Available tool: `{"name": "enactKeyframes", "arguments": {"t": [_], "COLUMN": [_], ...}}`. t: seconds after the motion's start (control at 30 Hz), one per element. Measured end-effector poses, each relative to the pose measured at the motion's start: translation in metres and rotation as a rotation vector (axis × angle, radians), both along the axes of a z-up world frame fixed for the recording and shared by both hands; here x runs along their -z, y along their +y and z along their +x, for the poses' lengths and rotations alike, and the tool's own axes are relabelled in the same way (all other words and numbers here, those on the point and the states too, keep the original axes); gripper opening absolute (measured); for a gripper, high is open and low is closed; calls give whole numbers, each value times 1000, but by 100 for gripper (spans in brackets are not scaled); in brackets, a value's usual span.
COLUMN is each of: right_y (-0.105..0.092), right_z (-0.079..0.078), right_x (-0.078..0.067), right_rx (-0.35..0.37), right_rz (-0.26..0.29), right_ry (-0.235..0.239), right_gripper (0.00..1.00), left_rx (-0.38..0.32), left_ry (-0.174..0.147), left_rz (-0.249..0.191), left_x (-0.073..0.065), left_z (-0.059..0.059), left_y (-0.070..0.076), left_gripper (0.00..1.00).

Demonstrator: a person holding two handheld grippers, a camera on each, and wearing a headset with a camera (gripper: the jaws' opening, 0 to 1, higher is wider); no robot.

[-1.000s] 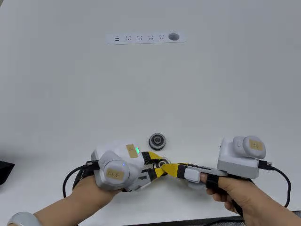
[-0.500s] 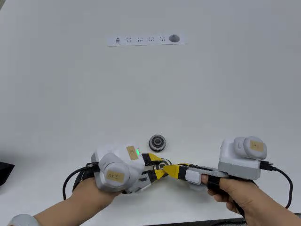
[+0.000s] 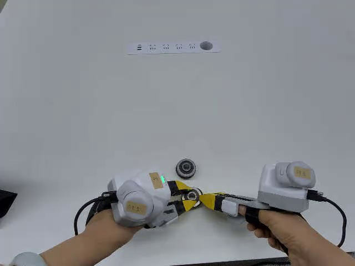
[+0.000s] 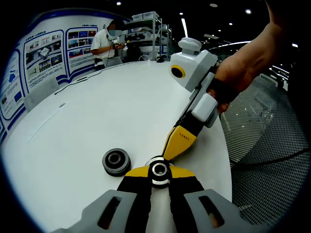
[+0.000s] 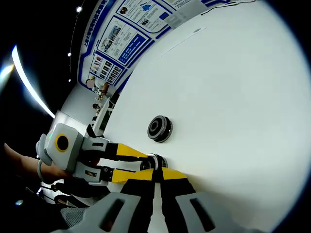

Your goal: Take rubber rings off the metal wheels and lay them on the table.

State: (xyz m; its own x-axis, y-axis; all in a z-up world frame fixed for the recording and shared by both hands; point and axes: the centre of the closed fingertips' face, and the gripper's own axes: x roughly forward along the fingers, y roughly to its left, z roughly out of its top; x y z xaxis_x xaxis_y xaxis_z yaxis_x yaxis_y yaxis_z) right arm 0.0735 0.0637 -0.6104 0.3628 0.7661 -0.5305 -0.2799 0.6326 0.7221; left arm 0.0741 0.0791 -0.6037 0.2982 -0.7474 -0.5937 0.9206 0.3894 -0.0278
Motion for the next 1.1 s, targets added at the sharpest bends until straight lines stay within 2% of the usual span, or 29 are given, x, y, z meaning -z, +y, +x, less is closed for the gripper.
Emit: {"name": "enactKeyframes", "arguments": {"t": [0.57,0.83,1.1], "right_y": [-1,-2,-3], "right_z": [1,1,2], "right_x": [-2,-2,-2], "right_rx": [-10,-24,-30], "right_rz": [-25,-53,-105], "right_ry": [-34,-61,-111], "right_gripper": [2,2,1], "left_rx": [0,-1,-12], "left_ry": [-1,-1,-1], "left_rz": [-3,-6,-4], "left_x": [1,0,1], "left_z": [0,0,1], "left_y": [0,0,0], "left_gripper": [13,13,13]}}
